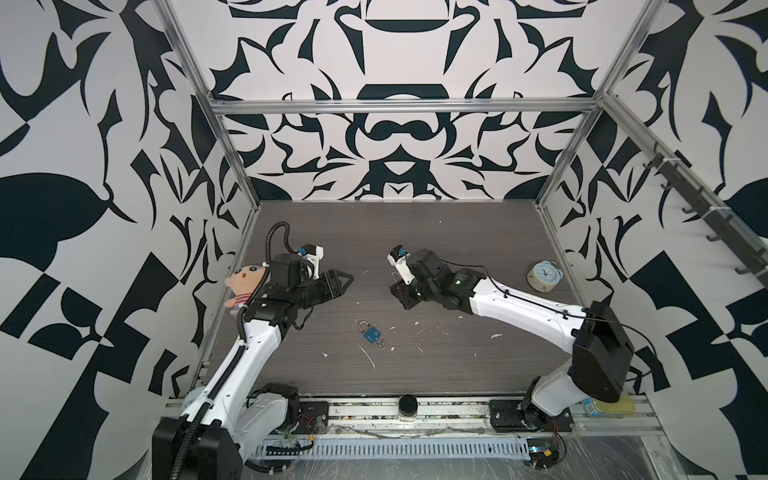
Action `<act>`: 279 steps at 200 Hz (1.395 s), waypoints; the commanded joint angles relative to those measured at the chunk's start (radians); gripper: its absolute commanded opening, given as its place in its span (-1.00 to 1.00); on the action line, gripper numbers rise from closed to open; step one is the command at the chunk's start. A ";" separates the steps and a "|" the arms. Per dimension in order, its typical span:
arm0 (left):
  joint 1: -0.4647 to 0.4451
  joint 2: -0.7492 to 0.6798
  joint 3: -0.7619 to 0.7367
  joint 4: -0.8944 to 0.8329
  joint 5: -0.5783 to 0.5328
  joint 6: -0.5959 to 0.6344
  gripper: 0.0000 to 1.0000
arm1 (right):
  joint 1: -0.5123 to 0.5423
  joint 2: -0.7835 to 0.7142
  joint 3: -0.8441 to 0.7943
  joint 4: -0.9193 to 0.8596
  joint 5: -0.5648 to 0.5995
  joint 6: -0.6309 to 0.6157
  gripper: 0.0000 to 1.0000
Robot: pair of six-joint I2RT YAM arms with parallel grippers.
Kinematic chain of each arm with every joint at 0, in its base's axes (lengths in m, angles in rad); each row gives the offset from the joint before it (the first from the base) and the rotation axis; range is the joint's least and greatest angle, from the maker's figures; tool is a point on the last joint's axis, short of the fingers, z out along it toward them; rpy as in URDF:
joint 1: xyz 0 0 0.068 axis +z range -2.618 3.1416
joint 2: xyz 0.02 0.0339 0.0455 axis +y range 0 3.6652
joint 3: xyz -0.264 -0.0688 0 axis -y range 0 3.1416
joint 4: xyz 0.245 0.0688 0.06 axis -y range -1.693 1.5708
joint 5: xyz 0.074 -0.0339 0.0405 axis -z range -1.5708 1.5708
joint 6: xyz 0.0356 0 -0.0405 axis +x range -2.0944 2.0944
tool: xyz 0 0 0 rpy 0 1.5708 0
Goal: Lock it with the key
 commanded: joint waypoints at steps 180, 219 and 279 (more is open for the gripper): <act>-0.242 0.310 0.129 0.221 0.210 -0.048 -0.17 | 0.065 -0.155 -0.074 0.036 0.006 -0.042 -1.00; -0.251 0.351 0.144 0.232 0.220 -0.045 -0.21 | 0.064 -0.145 -0.062 0.038 0.002 -0.041 -1.00; -0.269 0.392 0.161 0.265 0.229 -0.064 -0.28 | 0.065 -0.139 -0.054 0.049 -0.002 -0.041 -1.00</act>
